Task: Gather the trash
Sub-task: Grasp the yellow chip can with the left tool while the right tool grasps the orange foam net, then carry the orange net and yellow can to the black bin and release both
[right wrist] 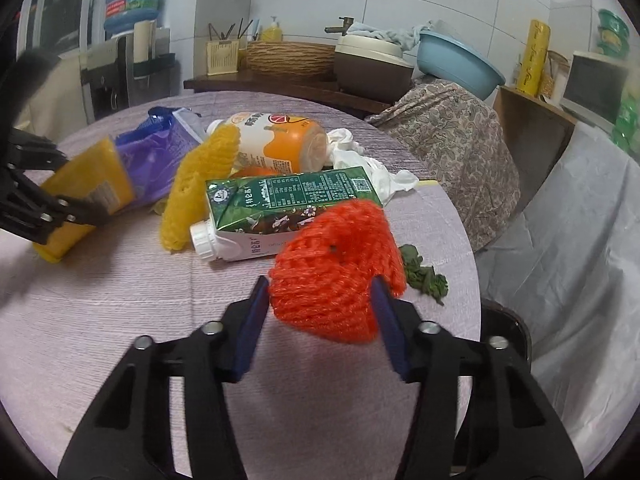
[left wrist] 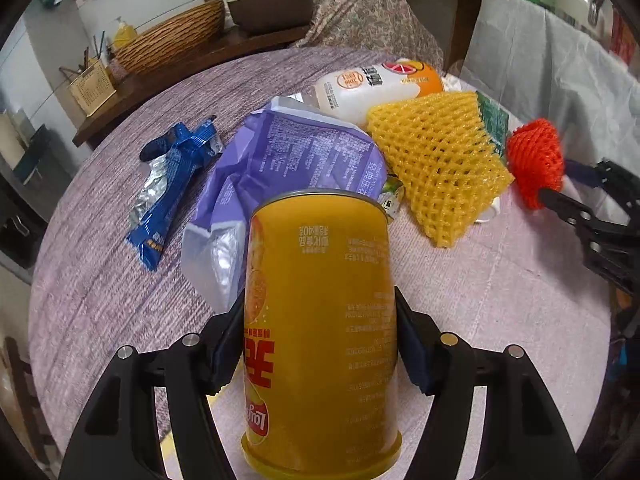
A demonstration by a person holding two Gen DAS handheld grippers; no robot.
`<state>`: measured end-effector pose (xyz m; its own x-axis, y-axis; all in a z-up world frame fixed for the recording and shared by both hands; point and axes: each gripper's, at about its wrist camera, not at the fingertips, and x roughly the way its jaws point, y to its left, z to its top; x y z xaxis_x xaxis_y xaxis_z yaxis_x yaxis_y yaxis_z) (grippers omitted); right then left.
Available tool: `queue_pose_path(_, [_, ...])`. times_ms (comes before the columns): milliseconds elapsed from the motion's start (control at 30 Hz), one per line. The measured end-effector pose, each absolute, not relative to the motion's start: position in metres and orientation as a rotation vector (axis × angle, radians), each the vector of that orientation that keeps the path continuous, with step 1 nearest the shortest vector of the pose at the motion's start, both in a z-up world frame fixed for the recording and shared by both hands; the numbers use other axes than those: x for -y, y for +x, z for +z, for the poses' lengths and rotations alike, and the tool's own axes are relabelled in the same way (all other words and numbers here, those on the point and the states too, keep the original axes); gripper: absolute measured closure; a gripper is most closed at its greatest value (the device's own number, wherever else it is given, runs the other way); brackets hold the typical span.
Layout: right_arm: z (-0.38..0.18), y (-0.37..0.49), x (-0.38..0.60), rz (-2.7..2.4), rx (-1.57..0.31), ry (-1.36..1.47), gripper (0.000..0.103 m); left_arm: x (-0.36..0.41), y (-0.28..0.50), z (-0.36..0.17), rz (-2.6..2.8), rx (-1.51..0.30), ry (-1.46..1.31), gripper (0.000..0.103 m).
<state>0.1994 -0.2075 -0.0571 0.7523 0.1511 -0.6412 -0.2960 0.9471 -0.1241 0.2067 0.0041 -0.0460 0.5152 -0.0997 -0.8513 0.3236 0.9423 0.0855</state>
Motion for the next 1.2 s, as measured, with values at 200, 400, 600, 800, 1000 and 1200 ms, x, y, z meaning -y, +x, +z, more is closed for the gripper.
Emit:
queue_pose_path(200, [-0.057,0.185,0.215,0.293,-0.662,-0.165,0.081,-0.011,0.181,-0.041,-0.265,-0.933,0.156,0.038])
queue_pose_path(400, [-0.043,0.144,0.232,0.378,-0.616,-0.072,0.083,0.001,0.154,-0.025,-0.304,-0.852,0.133,0.038])
queue_pose_path(600, [-0.032,0.116,0.271,0.382,-0.585,0.052,0.083,0.05,0.141,-0.008,-0.424,-0.785,0.139,0.038])
queue_pose_path(800, [-0.04,0.122,0.349,0.199,-0.603,0.141,0.083,0.126,0.149,-0.003,-0.558,-0.752,0.171,0.038])
queue_pose_path(1000, [-0.109,0.176,0.422,0.049,-0.81,0.19,0.083,0.214,0.17,-0.001,-0.685,-0.77,0.162,0.038])
queue_pose_path(1200, [-0.208,0.23,0.46,0.021,-1.053,0.344,0.082,0.297,0.196,-0.011,-0.736,-0.813,0.187,0.038])
